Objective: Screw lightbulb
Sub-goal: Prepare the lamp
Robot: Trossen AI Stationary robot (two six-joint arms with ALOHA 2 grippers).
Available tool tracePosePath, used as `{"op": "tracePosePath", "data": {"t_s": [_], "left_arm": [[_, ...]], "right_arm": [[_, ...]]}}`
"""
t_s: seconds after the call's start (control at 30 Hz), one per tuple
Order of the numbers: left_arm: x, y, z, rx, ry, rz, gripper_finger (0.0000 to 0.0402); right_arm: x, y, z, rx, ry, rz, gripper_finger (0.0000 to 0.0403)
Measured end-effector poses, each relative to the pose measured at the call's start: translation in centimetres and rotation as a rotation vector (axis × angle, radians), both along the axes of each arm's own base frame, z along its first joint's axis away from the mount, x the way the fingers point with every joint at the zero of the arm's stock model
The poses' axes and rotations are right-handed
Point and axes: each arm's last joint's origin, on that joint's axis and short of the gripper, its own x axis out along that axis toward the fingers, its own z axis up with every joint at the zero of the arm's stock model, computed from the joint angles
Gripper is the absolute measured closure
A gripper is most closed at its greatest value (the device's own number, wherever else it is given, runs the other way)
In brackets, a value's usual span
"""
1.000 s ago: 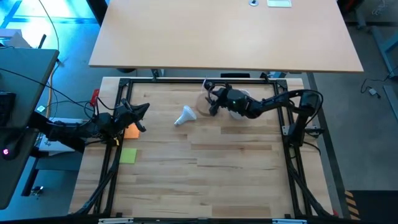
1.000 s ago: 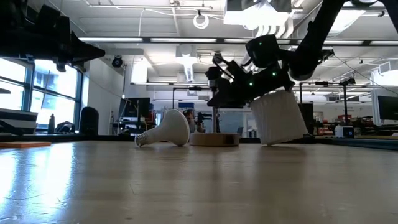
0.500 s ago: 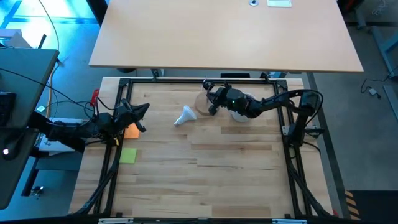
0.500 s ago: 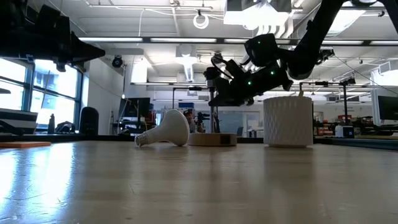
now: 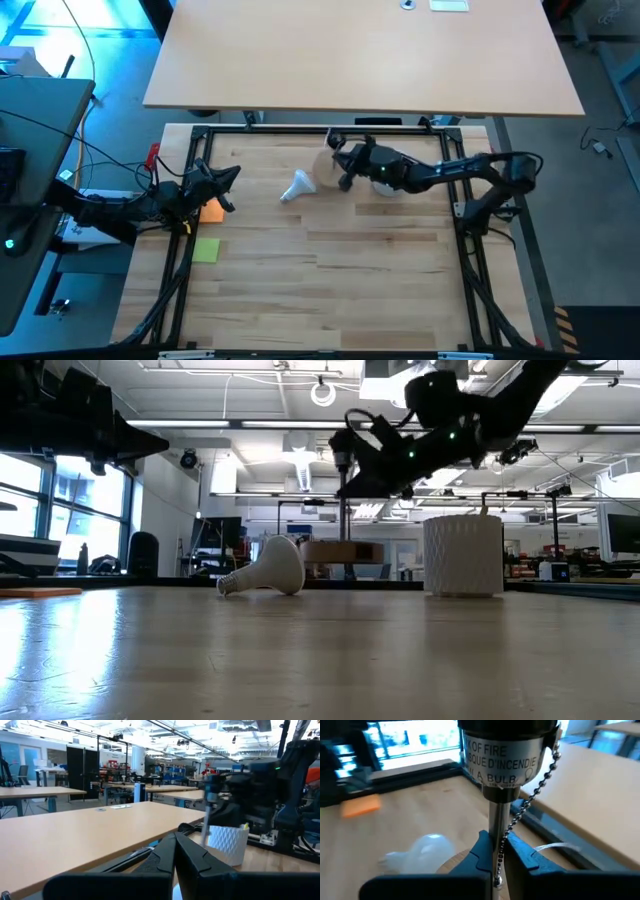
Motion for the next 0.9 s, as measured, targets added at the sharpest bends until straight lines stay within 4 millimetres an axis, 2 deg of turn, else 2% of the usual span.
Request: {"op": "tracePosePath", "data": {"t_s": [0.1, 0.33, 0.53, 0.7, 0.9], "left_arm": [[0.0, 0.0, 0.0, 0.0, -0.001, 0.0, 0.0401], [0.0, 0.0, 0.0, -0.008, -0.01, -0.007, 0.0401], [0.0, 0.0, 0.0, -0.074, -0.054, -0.024, 0.0401], [0.0, 0.0, 0.0, -0.08, -0.057, -0.025, 0.0402], [0.1, -0.1, 0.0, -0.178, -0.129, -0.073, 0.0402]], "right_arm": [[0.0, 2.0, 0.0, 0.042, 0.048, 0.035, 0.0392], [0.0, 6.1, -1.6, 0.096, 0.175, 0.018, 0.0392], [-0.1, 9.2, -1.9, 0.105, 0.22, 0.107, 0.0392], [-0.1, 10.2, -2.1, 0.097, 0.234, 0.138, 0.0378], [-0.4, 10.0, -1.9, 0.101, 0.241, 0.135, 0.0303]]}}
